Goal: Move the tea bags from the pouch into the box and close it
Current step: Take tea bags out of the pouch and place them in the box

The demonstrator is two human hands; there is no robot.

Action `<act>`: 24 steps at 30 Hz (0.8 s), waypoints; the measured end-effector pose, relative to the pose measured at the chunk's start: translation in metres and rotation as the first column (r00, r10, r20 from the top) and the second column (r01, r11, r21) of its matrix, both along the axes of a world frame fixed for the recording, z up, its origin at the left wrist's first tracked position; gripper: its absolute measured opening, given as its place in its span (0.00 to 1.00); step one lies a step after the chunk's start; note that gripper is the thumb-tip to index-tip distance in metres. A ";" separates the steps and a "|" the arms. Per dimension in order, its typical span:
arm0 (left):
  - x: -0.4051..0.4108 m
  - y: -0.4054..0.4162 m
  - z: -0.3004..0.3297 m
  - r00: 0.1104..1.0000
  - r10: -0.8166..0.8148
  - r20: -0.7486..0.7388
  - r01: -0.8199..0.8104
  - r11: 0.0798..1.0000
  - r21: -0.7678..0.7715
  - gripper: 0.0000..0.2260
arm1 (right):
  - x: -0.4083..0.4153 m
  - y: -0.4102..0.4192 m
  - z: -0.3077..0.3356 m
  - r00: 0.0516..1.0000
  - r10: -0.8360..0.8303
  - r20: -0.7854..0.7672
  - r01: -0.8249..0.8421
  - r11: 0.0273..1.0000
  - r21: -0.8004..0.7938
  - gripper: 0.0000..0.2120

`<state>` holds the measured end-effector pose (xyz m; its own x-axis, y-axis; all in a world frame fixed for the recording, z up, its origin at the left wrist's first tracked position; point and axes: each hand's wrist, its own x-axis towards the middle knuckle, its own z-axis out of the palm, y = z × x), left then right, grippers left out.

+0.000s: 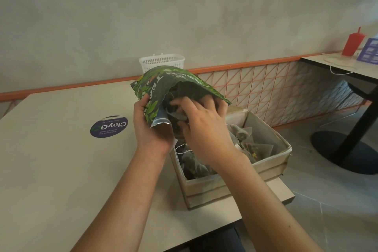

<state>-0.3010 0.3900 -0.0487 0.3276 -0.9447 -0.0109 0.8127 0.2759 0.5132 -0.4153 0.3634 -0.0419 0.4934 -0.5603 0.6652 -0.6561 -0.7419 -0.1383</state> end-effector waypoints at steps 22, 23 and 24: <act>0.011 -0.014 -0.005 0.997 -0.061 -0.050 0.052 0.984 -0.171 0.18 | -0.101 -0.018 0.017 0.604 -0.007 0.797 -0.354 0.894 0.276 0.06; 0.012 -0.014 -0.005 0.998 -0.055 -0.038 0.048 0.983 -0.178 0.18 | -0.105 -0.021 0.016 0.605 -0.035 0.796 -0.331 0.898 0.291 0.05; 0.012 -0.014 -0.005 0.998 -0.052 -0.029 0.046 0.982 -0.181 0.19 | -0.107 -0.024 0.015 0.619 -0.066 0.782 -0.302 0.899 0.316 0.04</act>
